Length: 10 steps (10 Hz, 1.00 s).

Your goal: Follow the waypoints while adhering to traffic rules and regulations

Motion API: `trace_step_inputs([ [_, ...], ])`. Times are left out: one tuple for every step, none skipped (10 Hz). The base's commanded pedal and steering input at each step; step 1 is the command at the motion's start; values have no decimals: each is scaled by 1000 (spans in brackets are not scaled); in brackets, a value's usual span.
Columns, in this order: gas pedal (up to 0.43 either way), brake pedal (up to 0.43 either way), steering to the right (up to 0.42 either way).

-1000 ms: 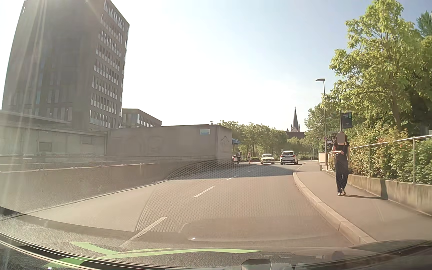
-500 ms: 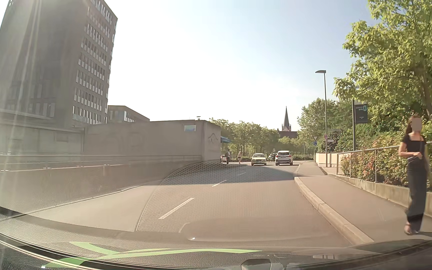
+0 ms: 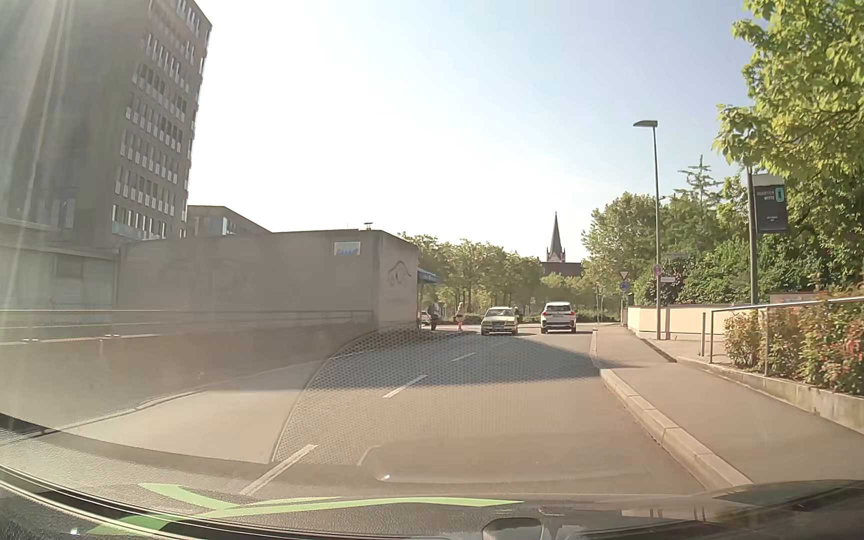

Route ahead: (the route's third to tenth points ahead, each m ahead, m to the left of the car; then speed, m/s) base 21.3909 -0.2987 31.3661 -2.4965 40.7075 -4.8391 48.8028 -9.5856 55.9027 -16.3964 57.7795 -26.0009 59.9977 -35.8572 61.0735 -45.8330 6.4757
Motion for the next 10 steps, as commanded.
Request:
trace_step_inputs([
  [20,0,50],
  [20,0,50],
  [20,0,51],
  [20,0,54],
  [20,0,57],
  [20,0,59],
  [20,0,59],
  [20,0,59],
  [20,0,59],
  [20,0,59],
])
